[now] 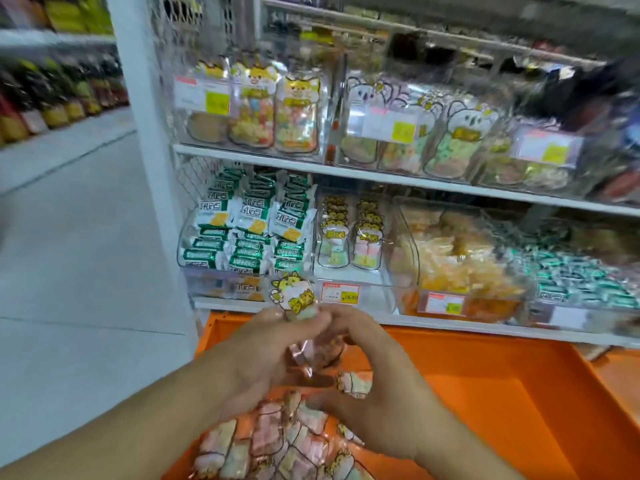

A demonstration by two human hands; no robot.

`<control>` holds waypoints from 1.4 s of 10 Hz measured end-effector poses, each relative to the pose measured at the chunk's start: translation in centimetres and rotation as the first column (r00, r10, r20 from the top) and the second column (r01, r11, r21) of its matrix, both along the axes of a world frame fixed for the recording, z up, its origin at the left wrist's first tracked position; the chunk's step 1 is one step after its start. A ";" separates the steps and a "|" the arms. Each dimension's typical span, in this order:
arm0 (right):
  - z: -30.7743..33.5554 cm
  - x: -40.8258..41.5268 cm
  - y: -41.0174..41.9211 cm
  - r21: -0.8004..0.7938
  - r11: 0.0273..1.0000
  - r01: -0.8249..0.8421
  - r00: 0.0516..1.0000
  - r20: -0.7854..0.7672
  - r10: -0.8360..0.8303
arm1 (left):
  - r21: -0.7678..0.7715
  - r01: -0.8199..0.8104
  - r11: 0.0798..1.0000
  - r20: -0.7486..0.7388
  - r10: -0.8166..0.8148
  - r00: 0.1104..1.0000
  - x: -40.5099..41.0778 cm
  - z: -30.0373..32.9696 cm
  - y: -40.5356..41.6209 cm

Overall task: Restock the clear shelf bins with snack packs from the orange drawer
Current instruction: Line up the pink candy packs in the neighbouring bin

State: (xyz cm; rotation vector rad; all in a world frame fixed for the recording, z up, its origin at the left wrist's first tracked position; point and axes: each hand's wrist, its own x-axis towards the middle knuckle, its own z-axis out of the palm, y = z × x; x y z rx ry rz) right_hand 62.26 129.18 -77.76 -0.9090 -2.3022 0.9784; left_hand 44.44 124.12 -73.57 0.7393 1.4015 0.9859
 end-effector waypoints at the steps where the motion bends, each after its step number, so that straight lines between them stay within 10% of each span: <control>1: 0.9 0.3 -0.1 -0.089 0.996 0.022 0.990 -0.135 -0.034 | 0.136 -0.067 0.988 0.135 0.048 0.990 -1.5 -3.0 0.9; 5: 0.1 -0.9 4.1 -0.504 0.848 0.166 0.880 -0.312 -0.358 | 0.159 0.067 0.985 -0.251 -0.026 0.968 -2.1 -3.0 2.7; 12: 2.1 1.5 9.2 -0.205 0.953 0.224 0.955 -0.148 -0.256 | 0.314 0.239 0.919 -0.469 -0.069 0.880 -0.7 -2.8 7.6; 14: 3.2 4.8 14.7 -0.246 0.849 0.469 0.807 -0.273 -0.524 | 0.410 0.113 0.905 -0.530 0.136 0.837 1.3 -0.5 16.9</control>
